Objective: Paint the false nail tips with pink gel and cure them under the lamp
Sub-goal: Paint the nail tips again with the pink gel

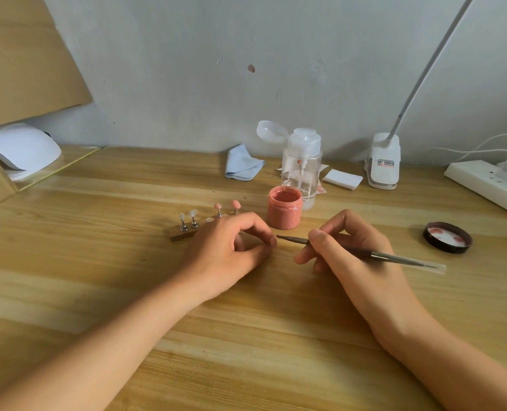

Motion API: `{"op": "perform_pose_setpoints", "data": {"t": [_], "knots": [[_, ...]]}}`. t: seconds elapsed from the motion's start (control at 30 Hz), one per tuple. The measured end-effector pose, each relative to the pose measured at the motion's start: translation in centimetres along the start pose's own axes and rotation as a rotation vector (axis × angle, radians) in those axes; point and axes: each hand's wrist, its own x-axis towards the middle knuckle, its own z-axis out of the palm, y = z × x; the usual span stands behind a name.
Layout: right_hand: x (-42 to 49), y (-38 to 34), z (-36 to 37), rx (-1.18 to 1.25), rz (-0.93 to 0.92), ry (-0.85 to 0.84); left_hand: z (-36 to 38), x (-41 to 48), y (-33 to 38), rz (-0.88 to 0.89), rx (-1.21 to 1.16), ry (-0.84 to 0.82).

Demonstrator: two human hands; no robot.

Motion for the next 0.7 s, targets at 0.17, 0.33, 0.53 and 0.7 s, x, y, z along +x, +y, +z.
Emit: {"op": "perform_pose_setpoints", "data": {"t": [0.17,0.33,0.53,0.7], "knots": [[-0.1,-0.25,0.18,-0.025,-0.007,-0.046,0.05,0.07,0.04,-0.021,-0.002,-0.006],[-0.09,-0.44,-0.07,0.028,0.013,0.021,0.08,0.0,0.04,-0.025,-0.008,-0.008],[-0.26,-0.48,0.07,-0.005,0.033,-0.011,0.08,0.06,-0.11,-0.041,-0.014,-0.011],[-0.36,-0.59,0.11,-0.05,0.027,-0.04,0.11,0.1,-0.17,-0.045,-0.016,-0.009]]}}
